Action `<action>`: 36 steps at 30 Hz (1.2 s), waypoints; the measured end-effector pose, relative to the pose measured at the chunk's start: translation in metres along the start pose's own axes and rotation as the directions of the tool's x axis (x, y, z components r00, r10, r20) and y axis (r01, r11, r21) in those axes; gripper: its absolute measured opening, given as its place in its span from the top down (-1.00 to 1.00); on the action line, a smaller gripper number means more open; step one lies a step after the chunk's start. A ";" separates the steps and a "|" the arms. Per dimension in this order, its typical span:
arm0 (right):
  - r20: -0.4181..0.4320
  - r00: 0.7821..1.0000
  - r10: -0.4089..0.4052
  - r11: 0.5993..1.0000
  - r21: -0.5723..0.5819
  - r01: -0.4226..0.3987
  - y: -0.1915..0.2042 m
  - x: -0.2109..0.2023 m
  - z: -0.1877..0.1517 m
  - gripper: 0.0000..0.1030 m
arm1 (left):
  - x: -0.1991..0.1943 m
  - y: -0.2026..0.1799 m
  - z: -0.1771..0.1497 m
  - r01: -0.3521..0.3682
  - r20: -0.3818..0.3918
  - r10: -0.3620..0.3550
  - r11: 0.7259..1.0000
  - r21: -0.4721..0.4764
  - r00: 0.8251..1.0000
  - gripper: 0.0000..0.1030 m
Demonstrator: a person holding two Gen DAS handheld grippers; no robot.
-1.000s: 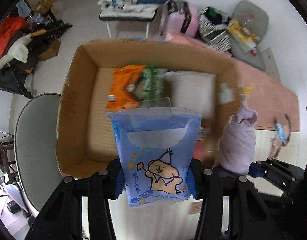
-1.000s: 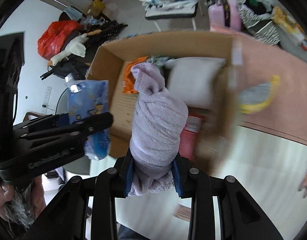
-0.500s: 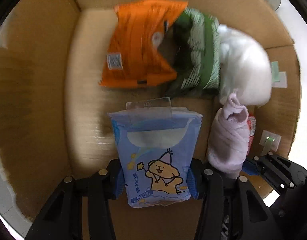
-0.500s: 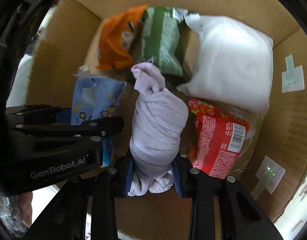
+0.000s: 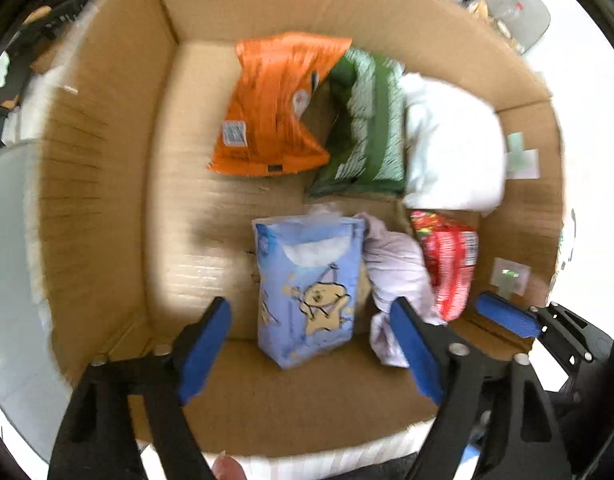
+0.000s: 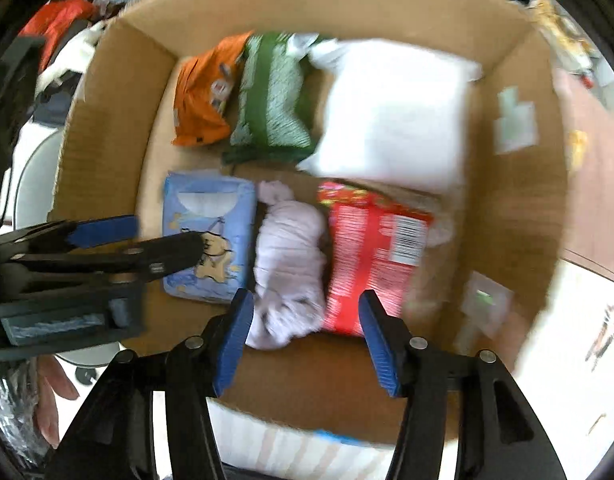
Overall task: Organize soft objects
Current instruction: 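Lower the tissue pack and cloth into the box and release both, then grasp the yellow-grey sponge with the left tool while the right tool grasps the blue tube snack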
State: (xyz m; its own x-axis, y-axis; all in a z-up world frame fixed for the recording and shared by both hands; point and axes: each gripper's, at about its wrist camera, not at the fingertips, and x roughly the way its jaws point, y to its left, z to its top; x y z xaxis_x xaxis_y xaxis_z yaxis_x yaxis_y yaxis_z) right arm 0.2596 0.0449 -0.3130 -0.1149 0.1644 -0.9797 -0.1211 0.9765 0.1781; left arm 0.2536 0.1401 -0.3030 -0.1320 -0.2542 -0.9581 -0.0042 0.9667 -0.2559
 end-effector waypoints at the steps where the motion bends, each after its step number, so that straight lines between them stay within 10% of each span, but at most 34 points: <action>1: 0.016 1.000 -0.014 1.000 0.005 0.014 -0.003 -0.008 -0.003 -0.26 | -0.010 -0.004 -0.006 -0.013 0.029 0.013 1.000 0.006 1.000 -0.71; 5: 0.099 0.993 -0.070 0.997 0.036 0.067 -0.013 -0.042 -0.024 -1.00 | -0.047 -0.021 -0.024 -0.064 0.139 0.060 0.998 0.020 0.988 -0.91; 20: 0.354 0.919 -0.173 0.982 0.131 0.134 -0.015 -0.170 -0.103 -1.00 | -0.136 -0.026 -0.078 -0.213 0.474 0.183 0.977 0.009 0.861 -0.91; 31: 0.380 0.916 -0.126 0.987 0.142 0.077 -0.024 -0.188 -0.109 -1.00 | -0.160 -0.042 -0.086 -0.266 0.547 0.231 0.964 -0.017 0.804 -0.91; 36: 0.401 0.914 -0.064 0.979 0.205 -0.021 -0.076 -0.193 -0.108 -1.00 | -0.157 -0.088 -0.064 -0.231 0.567 0.148 0.970 0.077 0.810 -0.91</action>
State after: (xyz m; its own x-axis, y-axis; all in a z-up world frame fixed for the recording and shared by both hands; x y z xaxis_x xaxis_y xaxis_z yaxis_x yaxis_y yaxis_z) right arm 0.1844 -0.0762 -0.1276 0.2979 0.1430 -0.9438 0.0857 0.9807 0.1757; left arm 0.2108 0.0973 -0.1218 0.4549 -0.0793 -0.8870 0.1023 0.9941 -0.0364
